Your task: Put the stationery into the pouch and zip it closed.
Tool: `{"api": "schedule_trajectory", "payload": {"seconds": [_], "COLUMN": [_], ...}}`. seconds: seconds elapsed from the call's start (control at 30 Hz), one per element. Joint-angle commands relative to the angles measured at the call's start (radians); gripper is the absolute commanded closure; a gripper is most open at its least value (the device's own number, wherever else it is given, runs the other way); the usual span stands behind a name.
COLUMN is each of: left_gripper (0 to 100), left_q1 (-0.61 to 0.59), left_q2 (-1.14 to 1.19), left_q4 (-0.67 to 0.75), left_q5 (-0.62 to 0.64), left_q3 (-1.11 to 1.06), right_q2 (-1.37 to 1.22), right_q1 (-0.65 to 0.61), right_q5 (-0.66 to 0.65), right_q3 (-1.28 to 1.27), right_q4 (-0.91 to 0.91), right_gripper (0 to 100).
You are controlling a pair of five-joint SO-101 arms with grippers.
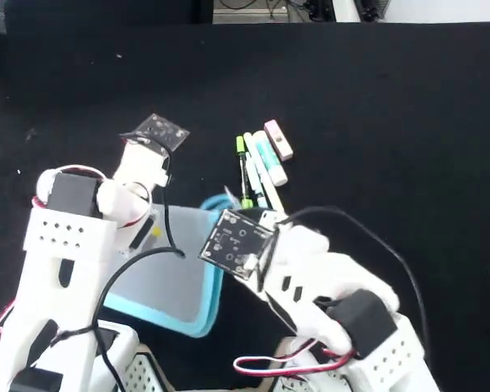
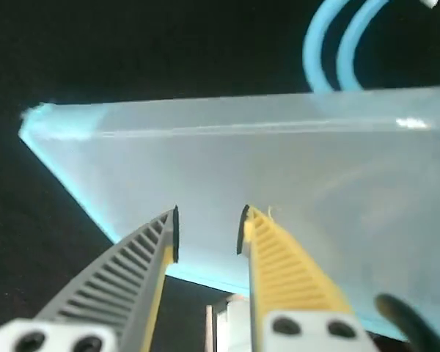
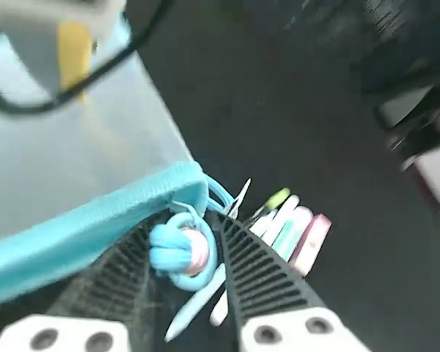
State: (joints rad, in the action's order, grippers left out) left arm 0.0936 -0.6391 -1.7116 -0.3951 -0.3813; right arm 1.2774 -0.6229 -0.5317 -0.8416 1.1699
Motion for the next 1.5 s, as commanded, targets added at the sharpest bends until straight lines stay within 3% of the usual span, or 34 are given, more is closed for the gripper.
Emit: {"api": "schedule_trajectory", "payload": {"seconds": [0.0, 0.23, 0.37, 0.63, 0.87, 1.17, 1.3, 1.47], "left_gripper": [84, 84, 84, 84, 84, 84, 84, 84], "left_q1": [-0.008, -0.010, -0.015, -0.285, -0.300, -0.300, -0.300, -0.303], "left_q2": [-0.058, -0.273, -0.420, -0.526, -0.526, -0.535, -0.535, -0.535], "left_q4": [-0.023, -0.025, -0.025, 0.012, 0.011, -0.005, -0.038, -0.052], "left_q5": [0.084, 0.164, 0.164, 0.219, 0.226, 0.226, 0.226, 0.218], "left_q3": [0.147, 0.260, 0.265, 0.308, 0.371, 0.375, 0.415, 0.489], "right_q2": [-0.035, -0.183, -0.263, -0.446, -0.641, -0.619, -0.542, -0.506], "right_q1": [-0.020, -0.158, -0.212, -0.247, -0.252, -0.359, -0.448, -0.460], "right_q5": [0.006, 0.008, -0.017, -0.129, -0.186, -0.184, -0.183, -0.183], "right_q3": [0.113, 0.303, 0.435, 0.789, 1.041, 1.050, 0.946, 0.739], "right_q4": [-0.083, -0.075, 0.020, 0.204, 0.331, 0.486, 0.483, 0.376], "right_gripper": [98.8, 98.8, 98.8, 98.8, 98.8, 98.8, 98.8, 98.8]}}
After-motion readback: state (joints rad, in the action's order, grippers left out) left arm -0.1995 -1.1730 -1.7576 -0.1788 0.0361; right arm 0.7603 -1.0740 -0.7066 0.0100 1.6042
